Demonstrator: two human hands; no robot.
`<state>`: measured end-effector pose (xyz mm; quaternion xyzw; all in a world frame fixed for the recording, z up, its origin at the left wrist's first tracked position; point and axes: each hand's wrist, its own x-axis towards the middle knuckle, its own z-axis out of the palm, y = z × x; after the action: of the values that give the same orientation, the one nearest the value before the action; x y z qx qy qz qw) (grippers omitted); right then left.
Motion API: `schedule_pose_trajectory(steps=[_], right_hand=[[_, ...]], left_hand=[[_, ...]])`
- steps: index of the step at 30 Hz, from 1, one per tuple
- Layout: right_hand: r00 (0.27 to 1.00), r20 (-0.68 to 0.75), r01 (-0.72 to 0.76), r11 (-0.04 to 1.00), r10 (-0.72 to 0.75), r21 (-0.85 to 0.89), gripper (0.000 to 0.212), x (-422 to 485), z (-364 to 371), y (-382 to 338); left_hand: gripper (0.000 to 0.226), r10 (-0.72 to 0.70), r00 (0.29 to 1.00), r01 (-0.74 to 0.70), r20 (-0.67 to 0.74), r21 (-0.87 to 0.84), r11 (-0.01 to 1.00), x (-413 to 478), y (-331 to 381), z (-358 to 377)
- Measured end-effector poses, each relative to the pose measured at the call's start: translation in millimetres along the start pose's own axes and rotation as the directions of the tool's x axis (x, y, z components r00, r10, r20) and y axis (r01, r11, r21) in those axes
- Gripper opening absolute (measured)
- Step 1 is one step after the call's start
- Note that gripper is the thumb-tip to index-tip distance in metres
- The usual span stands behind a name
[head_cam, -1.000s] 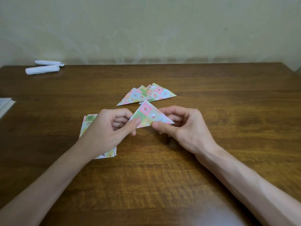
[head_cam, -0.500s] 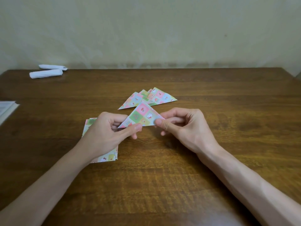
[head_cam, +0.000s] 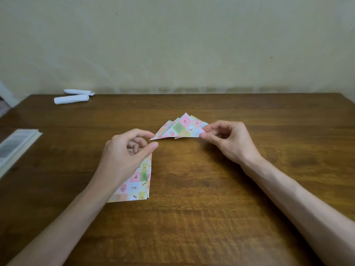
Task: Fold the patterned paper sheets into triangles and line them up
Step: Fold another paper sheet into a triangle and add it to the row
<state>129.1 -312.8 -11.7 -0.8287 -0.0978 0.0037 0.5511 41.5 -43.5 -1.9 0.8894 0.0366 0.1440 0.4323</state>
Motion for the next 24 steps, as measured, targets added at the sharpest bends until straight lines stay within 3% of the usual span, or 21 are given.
schedule_pose_trajectory(steps=[5,10,16,20,24], right_hand=[[0.999,-0.039,0.017,0.987,-0.024,-0.161,0.015,15,4,5],[0.980,-0.112,0.122,0.936,-0.167,-0.331,0.020,10,13,9],[0.949,-0.162,0.189,0.899,-0.270,-0.395,0.020,9,12,3],[0.930,-0.140,0.265,0.884,-0.340,-0.386,0.015,1,24,-8],[0.922,-0.034,0.350,0.869,-0.385,-0.350,0.013,-12,46,-18]], left_hand=[[0.026,-0.007,0.999,0.009,-0.040,0.063,0.998,3,-2,-4],[0.026,-0.004,0.998,0.009,-0.064,0.083,0.997,8,-8,-10],[0.054,-0.119,0.974,0.026,0.192,0.427,0.904,20,-17,-42],[0.066,-0.191,0.918,0.014,0.348,0.454,0.891,24,-16,-53],[0.063,-0.183,0.913,-0.041,0.363,0.530,0.847,25,-18,-49]])
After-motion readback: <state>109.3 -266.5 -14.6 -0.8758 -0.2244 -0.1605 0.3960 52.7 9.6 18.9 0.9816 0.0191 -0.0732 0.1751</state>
